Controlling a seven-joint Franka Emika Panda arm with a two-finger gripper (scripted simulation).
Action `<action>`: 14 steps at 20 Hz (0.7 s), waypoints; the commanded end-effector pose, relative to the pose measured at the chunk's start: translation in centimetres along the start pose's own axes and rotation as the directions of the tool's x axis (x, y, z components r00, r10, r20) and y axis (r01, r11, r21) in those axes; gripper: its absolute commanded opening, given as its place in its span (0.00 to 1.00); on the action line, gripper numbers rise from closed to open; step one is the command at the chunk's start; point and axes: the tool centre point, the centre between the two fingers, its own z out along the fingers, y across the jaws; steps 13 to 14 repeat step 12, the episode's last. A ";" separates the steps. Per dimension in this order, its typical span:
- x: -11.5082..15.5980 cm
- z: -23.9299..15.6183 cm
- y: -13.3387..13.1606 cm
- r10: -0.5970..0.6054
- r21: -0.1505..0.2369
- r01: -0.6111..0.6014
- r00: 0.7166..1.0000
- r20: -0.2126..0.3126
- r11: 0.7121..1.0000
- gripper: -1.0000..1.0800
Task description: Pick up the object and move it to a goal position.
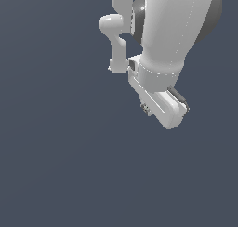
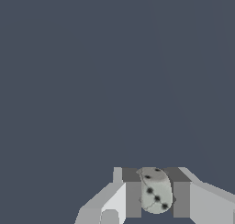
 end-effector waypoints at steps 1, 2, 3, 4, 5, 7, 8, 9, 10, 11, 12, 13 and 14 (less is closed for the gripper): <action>-0.3 -0.9 -0.4 0.000 -0.001 0.000 1.000 0.001 1.000 0.00; -0.4 -1.1 -0.6 0.000 -0.001 0.000 1.000 0.001 1.000 0.00; -0.5 -1.3 -0.7 0.000 -0.001 0.000 1.000 0.001 1.000 0.00; -0.6 -1.5 -0.8 0.000 -0.001 0.000 1.000 0.001 1.000 0.00; -0.6 -1.7 -0.9 0.000 -0.001 0.000 1.000 0.001 1.000 0.00; -0.7 -1.8 -1.0 0.000 -0.001 0.000 1.000 0.001 1.000 0.00; -0.7 -1.9 -1.0 0.000 -0.001 0.000 1.000 0.001 1.000 0.00; -0.7 -1.9 -1.0 0.000 -0.001 0.000 1.000 0.001 1.000 0.00; -0.7 -1.9 -1.0 0.000 -0.001 0.000 1.000 0.001 1.000 0.00; -0.6 -1.8 -1.0 0.000 -0.001 0.000 1.000 0.001 1.000 0.00; -0.6 -1.8 -1.0 0.000 -0.001 0.000 1.000 0.001 1.000 0.00; -0.6 -1.8 -1.0 0.000 -0.001 0.000 1.000 0.001 1.000 0.00; -0.6 -1.8 -1.0 0.000 -0.001 0.000 1.000 0.001 1.000 0.00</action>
